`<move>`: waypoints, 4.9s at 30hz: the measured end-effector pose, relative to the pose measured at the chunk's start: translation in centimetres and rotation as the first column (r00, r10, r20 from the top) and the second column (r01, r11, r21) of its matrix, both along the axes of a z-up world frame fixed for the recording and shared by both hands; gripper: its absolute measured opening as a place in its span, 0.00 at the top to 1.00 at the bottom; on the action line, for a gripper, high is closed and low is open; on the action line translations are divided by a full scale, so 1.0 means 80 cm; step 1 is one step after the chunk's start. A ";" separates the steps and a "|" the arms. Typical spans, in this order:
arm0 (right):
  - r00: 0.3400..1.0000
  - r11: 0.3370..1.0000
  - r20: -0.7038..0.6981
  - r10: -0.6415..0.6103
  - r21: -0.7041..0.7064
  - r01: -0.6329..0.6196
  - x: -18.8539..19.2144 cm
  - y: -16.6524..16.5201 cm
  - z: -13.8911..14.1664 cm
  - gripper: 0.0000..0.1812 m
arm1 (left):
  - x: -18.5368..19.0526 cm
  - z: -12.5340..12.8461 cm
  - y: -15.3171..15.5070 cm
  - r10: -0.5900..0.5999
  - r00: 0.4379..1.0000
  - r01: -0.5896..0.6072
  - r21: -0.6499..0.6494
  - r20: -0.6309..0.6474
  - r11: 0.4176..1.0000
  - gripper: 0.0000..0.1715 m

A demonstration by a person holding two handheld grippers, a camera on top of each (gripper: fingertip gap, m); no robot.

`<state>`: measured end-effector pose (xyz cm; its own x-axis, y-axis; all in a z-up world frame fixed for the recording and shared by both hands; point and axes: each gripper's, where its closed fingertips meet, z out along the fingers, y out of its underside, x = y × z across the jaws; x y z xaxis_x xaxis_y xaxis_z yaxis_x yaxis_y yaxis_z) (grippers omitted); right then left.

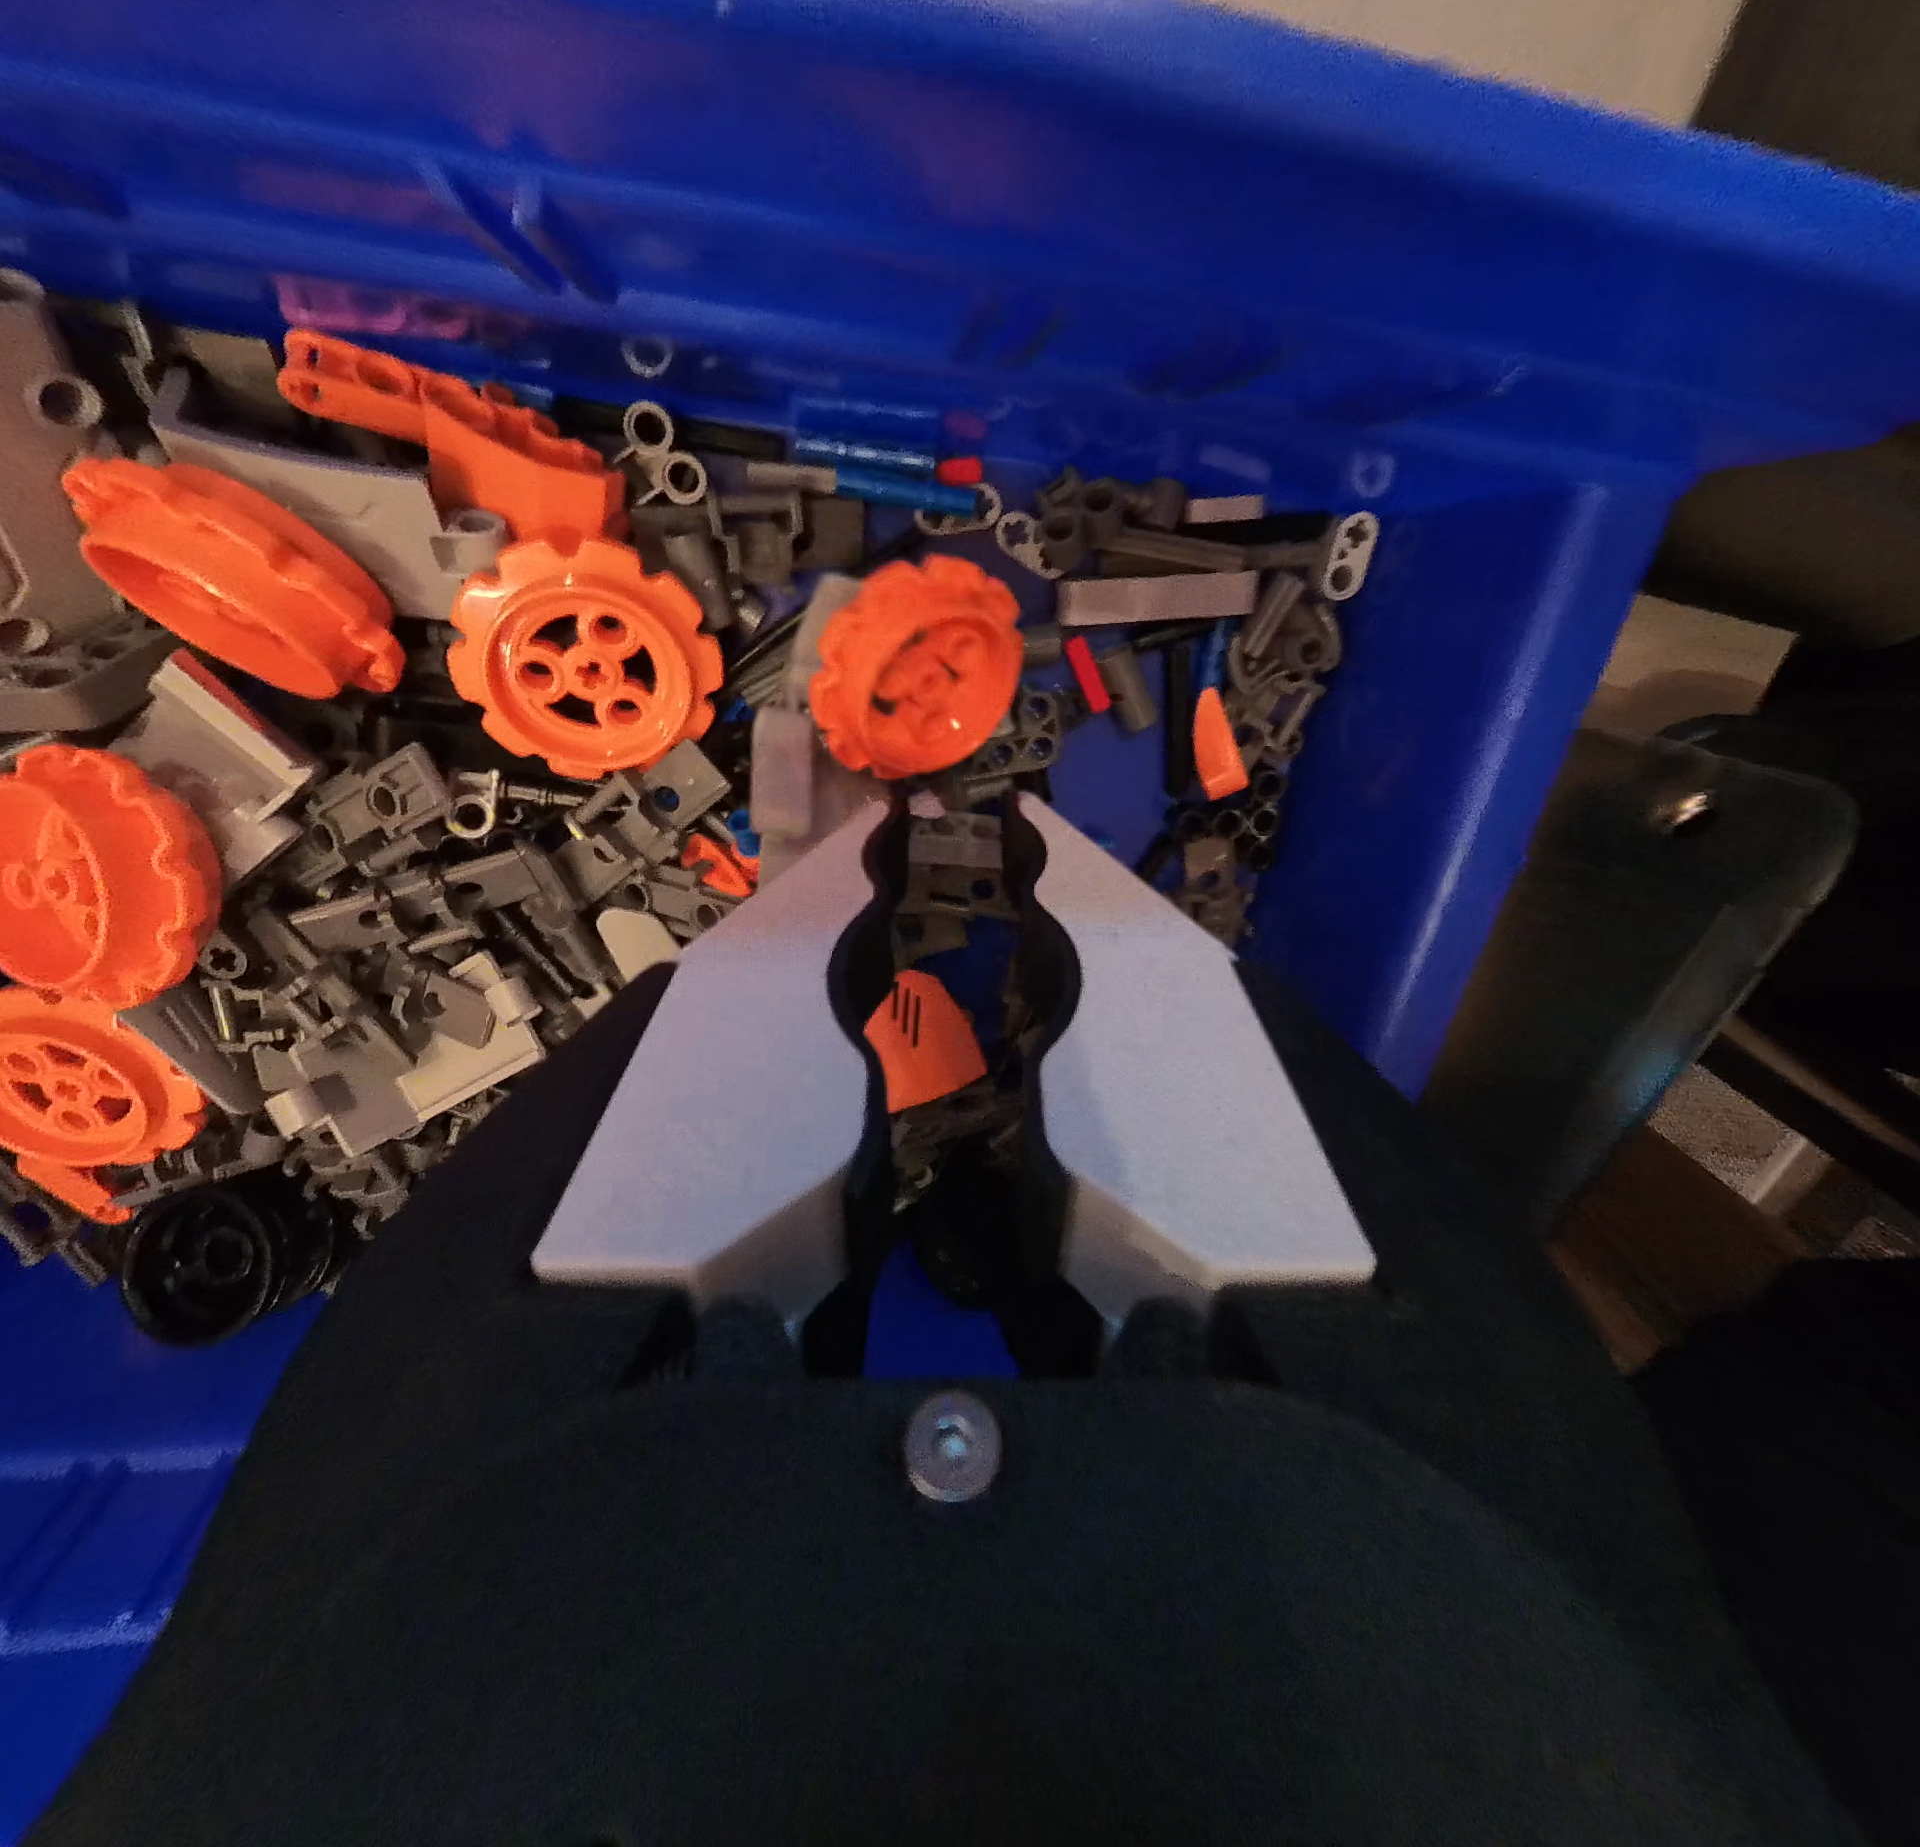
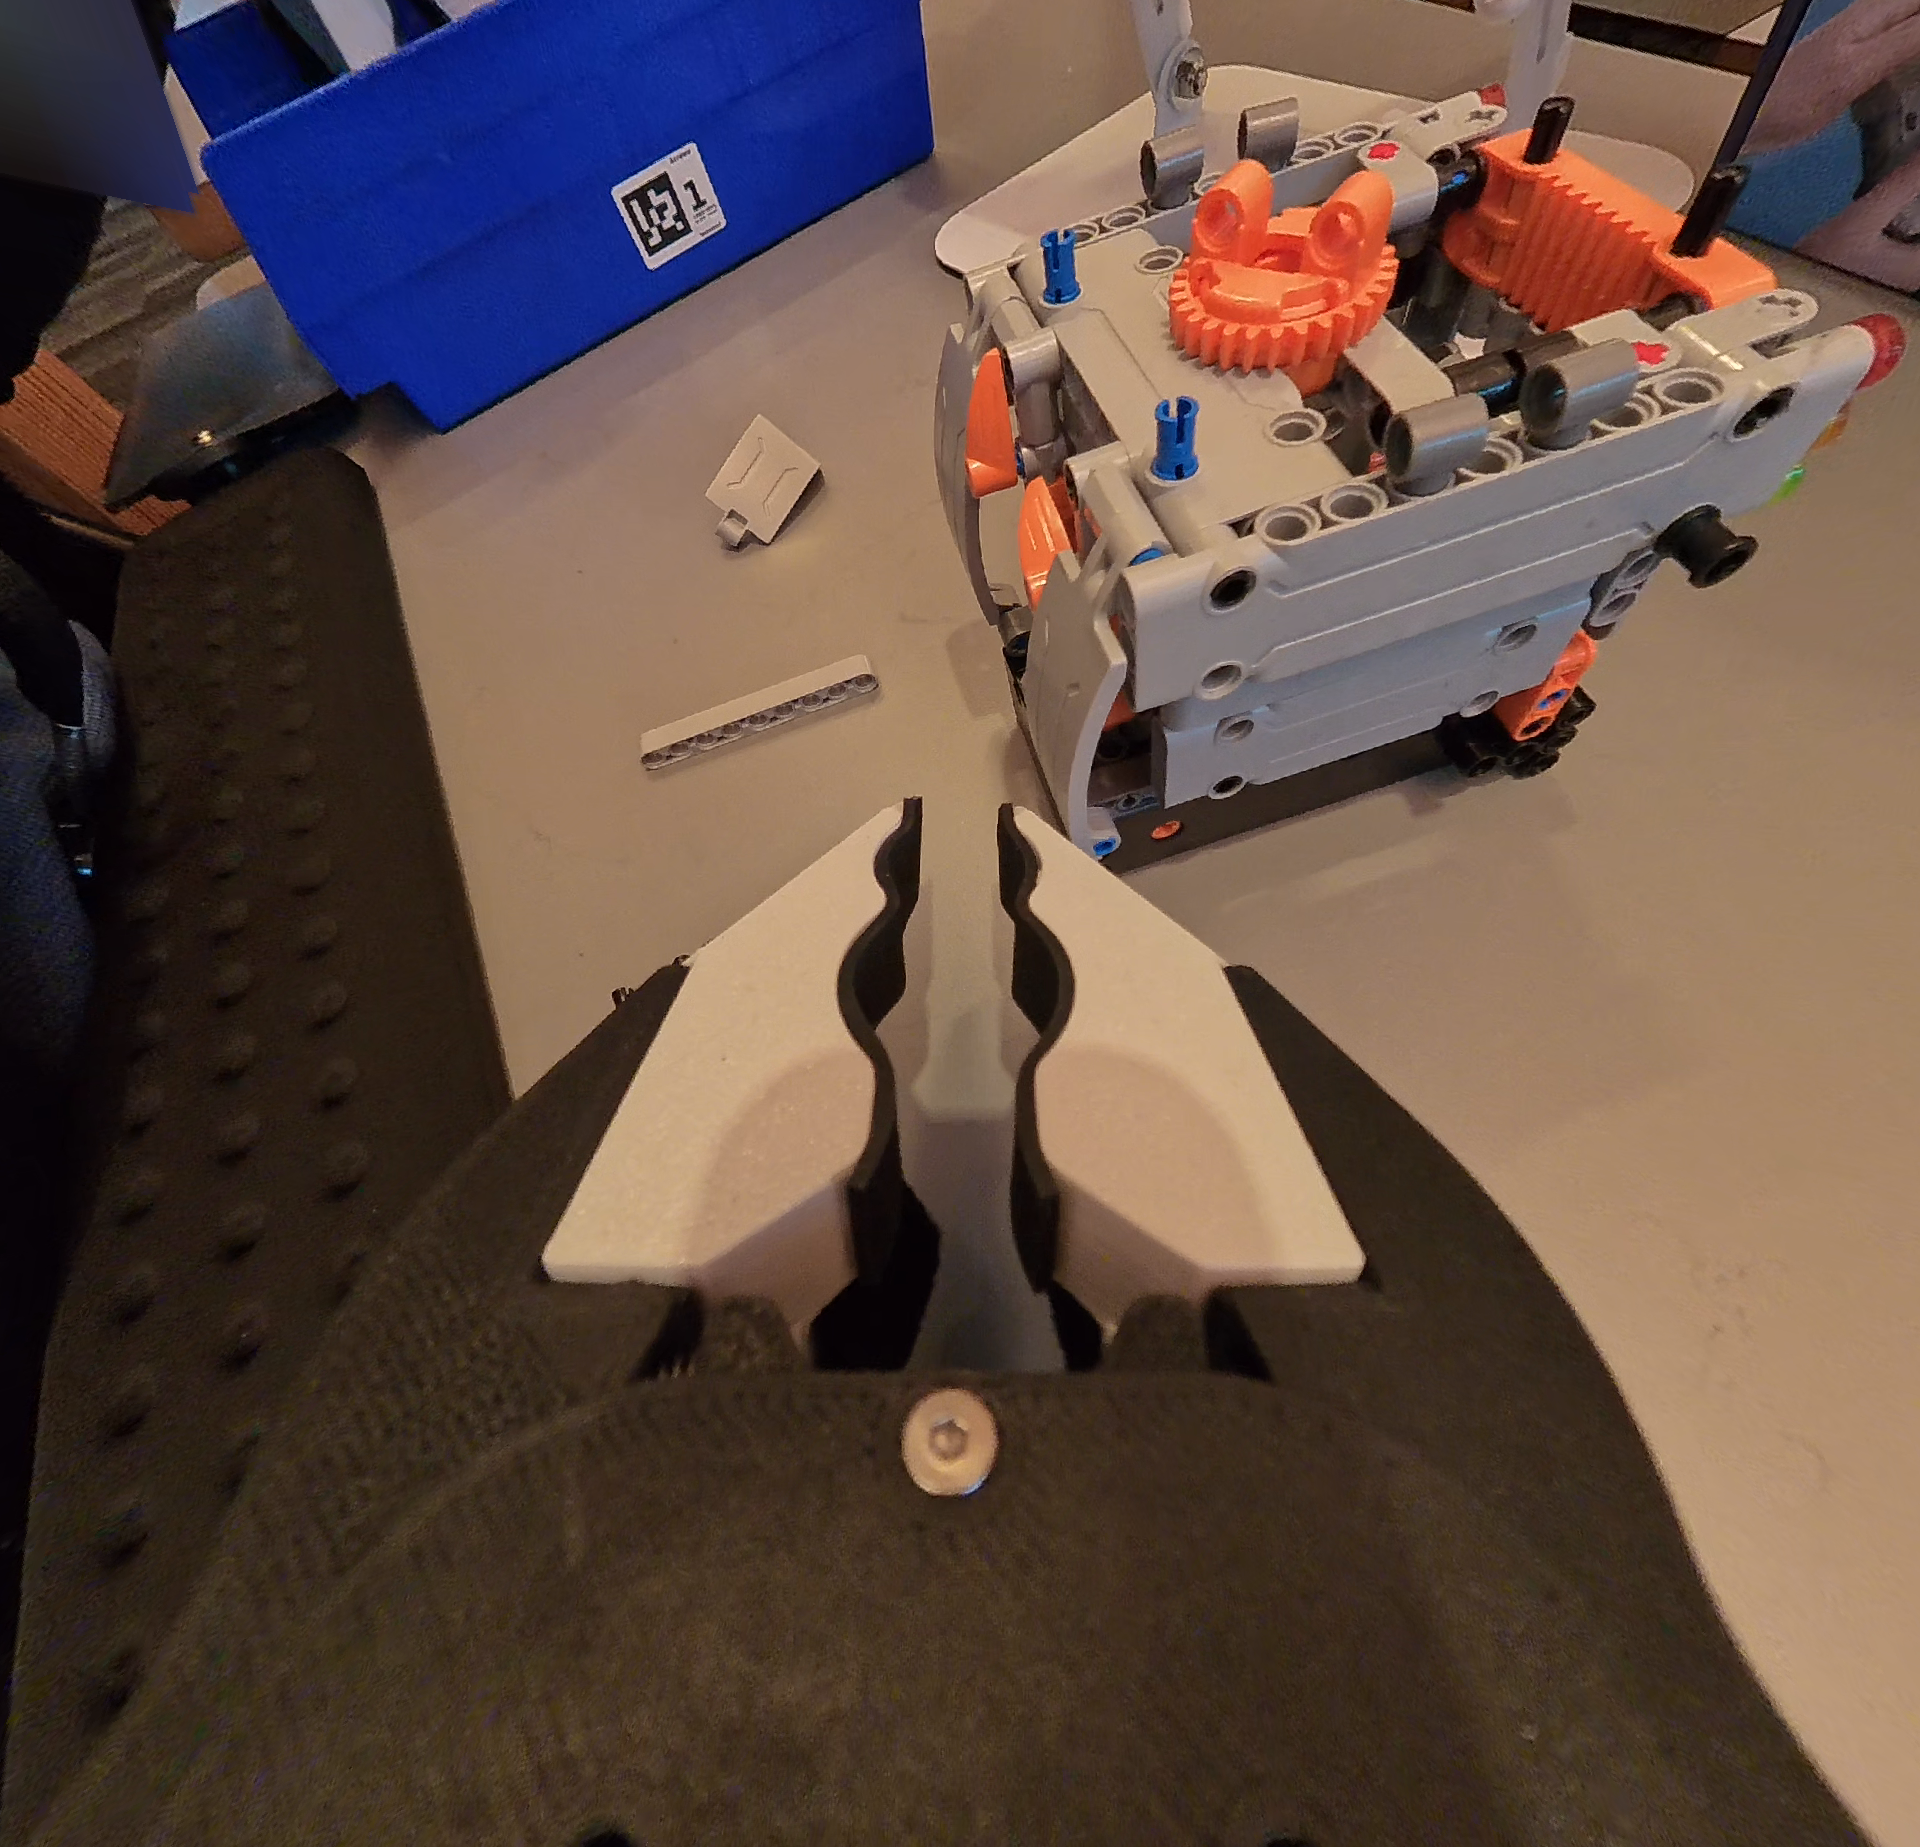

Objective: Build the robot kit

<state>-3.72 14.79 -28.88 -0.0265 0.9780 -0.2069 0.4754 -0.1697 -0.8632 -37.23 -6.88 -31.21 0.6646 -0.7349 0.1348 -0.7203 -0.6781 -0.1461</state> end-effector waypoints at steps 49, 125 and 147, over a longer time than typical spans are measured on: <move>1.000 1.000 -0.010 0.002 0.008 -0.002 0.001 0.000 0.002 0.93 | -0.005 -0.018 -0.008 0.063 0.998 -0.063 -0.014 -0.010 0.998 0.87; 0.880 0.864 -0.475 -0.011 -0.448 -0.231 -0.041 -0.088 0.147 0.91 | 0.380 0.169 0.196 -0.149 0.982 -0.053 0.920 0.119 0.388 0.88; 0.951 0.971 -0.309 0.029 -0.216 -0.100 -0.042 -0.076 0.117 0.98 | 0.387 0.149 0.191 -0.185 0.954 -0.131 0.881 0.237 0.454 0.88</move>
